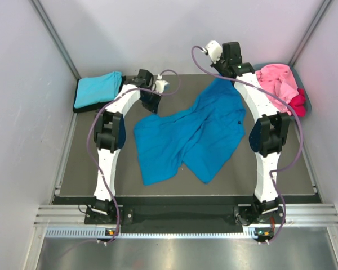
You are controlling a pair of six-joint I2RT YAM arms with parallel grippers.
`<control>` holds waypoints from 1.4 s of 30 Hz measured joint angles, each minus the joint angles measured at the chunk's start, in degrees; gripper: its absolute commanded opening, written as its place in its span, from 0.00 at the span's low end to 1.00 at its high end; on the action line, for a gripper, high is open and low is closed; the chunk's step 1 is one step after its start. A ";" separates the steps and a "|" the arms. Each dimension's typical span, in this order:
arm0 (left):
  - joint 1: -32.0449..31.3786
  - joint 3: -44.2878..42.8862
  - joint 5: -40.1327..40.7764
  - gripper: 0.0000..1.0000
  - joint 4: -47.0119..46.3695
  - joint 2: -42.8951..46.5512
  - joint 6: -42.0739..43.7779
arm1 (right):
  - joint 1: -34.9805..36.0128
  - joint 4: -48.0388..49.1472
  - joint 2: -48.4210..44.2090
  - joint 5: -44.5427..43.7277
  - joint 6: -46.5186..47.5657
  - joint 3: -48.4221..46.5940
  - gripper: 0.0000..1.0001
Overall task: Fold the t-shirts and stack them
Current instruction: Flatten the tshirt out
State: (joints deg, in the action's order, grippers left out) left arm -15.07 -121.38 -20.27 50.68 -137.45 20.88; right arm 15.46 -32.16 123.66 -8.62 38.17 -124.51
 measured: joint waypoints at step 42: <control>6.80 18.47 18.12 0.00 -19.47 74.14 1.07 | -11.08 -5.11 -68.48 22.88 -9.75 22.80 0.00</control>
State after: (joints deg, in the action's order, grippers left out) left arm -8.27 -102.91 -2.15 31.20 -63.31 21.96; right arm 4.38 -37.28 55.18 14.26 28.42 -101.71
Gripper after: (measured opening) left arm 0.011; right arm 0.007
